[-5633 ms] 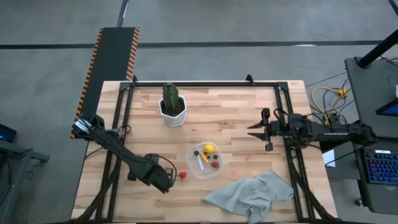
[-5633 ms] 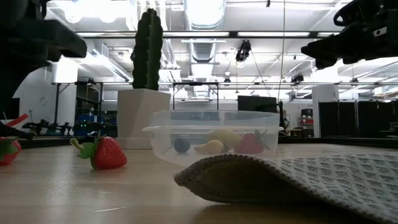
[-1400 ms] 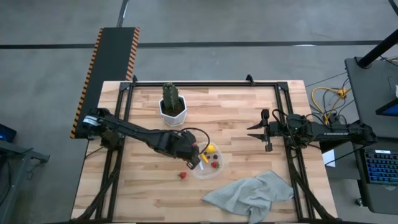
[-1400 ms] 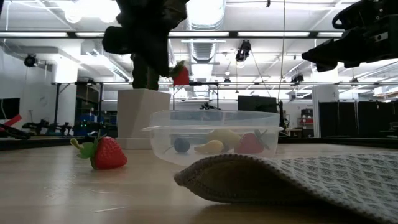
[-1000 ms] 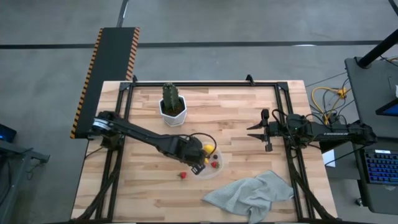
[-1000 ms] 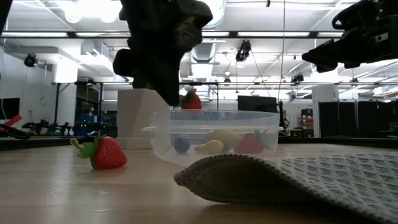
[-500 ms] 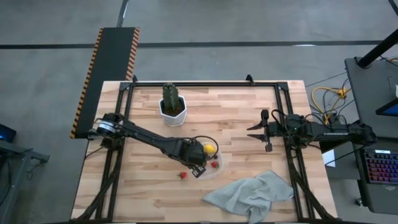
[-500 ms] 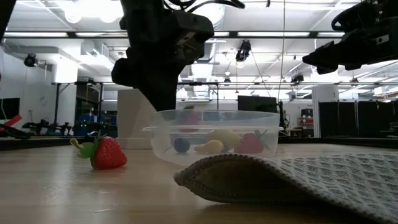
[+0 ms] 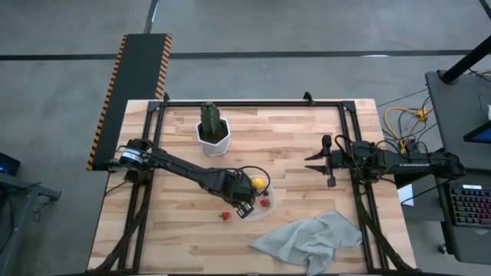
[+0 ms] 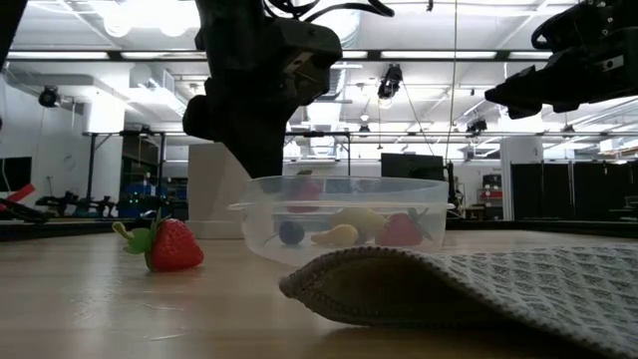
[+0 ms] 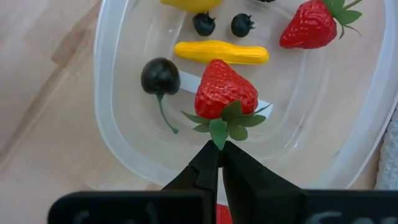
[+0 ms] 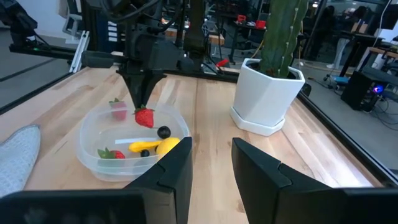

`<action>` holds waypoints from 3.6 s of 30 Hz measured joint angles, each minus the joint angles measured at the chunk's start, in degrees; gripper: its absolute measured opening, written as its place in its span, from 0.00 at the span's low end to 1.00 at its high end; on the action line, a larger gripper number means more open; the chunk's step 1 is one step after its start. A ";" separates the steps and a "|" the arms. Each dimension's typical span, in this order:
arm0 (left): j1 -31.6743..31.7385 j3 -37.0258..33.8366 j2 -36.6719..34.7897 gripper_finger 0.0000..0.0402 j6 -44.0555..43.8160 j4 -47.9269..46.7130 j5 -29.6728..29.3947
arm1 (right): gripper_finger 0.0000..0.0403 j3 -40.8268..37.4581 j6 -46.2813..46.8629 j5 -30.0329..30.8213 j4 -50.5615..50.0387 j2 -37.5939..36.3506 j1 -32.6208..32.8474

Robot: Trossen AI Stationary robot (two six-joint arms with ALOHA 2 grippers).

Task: Pick and placing Produce into tupperware
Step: Put the left red strawberry into the transparent container, then put the red strawberry into the transparent container

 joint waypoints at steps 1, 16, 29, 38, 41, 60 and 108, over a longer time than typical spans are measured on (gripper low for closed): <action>0.00 0.00 0.00 0.00 0.04 0.02 0.00 | 0.26 0.00 -0.02 0.00 0.00 0.00 0.00; 0.02 0.72 -1.53 0.23 -1.26 -0.47 1.79 | 0.26 0.00 0.39 0.00 0.02 0.00 -0.01; -3.54 5.81 -3.21 0.24 -9.99 -6.77 2.58 | 0.26 0.00 0.42 0.00 0.00 0.00 -0.02; -7.83 5.72 -3.32 0.24 -20.75 -8.57 3.29 | 0.26 0.00 0.44 0.00 0.00 0.00 0.00; -8.55 4.55 -3.32 0.24 -23.34 -8.70 4.33 | 0.26 0.00 0.44 0.00 0.01 -0.02 -0.02; -9.51 3.58 0.82 0.24 -19.79 -13.76 8.84 | 0.26 0.00 0.59 0.00 -0.16 0.02 0.00; -8.26 -6.91 0.87 0.24 -21.63 -2.95 10.64 | 0.26 0.00 1.02 -0.02 -0.37 0.02 0.00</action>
